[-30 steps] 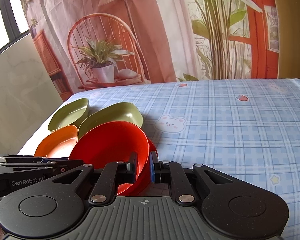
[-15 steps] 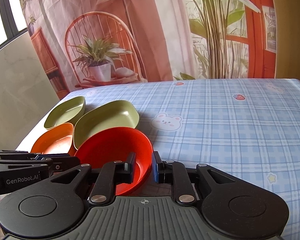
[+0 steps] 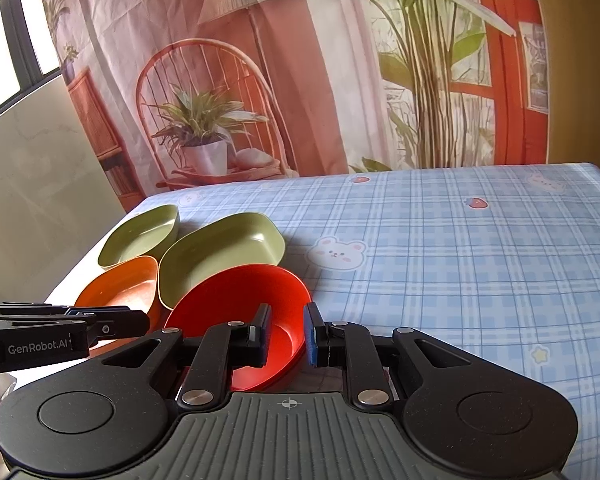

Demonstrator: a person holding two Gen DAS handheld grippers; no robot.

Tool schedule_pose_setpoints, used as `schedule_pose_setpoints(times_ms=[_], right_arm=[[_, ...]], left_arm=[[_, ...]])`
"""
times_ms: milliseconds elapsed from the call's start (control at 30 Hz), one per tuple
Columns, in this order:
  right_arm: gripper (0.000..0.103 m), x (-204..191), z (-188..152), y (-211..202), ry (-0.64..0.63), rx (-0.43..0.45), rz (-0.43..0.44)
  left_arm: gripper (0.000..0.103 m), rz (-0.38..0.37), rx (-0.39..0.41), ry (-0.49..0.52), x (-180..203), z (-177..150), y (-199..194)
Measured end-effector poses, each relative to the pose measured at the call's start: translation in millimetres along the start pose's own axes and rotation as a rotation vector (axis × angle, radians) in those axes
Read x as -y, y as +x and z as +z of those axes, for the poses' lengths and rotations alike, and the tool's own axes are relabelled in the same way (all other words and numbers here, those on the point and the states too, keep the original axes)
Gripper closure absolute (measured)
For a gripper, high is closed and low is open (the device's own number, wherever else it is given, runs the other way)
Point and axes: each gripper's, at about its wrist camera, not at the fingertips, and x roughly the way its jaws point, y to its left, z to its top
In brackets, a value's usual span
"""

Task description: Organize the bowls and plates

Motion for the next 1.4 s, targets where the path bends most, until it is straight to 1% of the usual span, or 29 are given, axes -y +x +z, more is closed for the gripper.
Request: schedule_pose_setpoints(times_ms=[200, 433, 567, 733, 867, 1000, 1100, 1233, 1400], right_arm=[[0.086, -5, 2, 0, -0.004, 0.006, 0.012], [0.086, -24, 11, 5, -0.018, 0.007, 0.046], [0.086, -45, 20, 11, -0.033, 0.01, 0.076], [0.086, -80, 33, 23, -0.065, 0.008, 0.114], [0.086, -108, 37, 38, -0.085, -0.009, 0.137], [0.086, -136, 33, 58, -0.112, -0.046, 0.14], [0.087, -149, 26, 72, -0.115, -0.076, 0.119], [0.087, -159, 16, 89, -0.093, -0.11, 0.085], [0.087, -161, 7, 104, -0.088, -0.138, 0.04]], left_arm=[[0.088, 0.023, 0.009, -0.014, -15, 1, -10], [0.088, 0.094, 0.03, -0.043, -57, 12, -31], [0.088, 0.138, 0.045, -0.041, -83, 22, -45], [0.088, 0.181, 0.073, -0.024, -118, 43, -63], [0.088, 0.21, 0.075, -0.031, -144, 50, -66], [0.088, 0.202, 0.044, -0.072, -163, 41, -54], [0.088, 0.173, 0.012, -0.107, -173, 30, -39], [0.088, 0.156, -0.015, -0.117, -181, 25, -18], [0.088, 0.14, -0.03, -0.122, -188, 22, -6]])
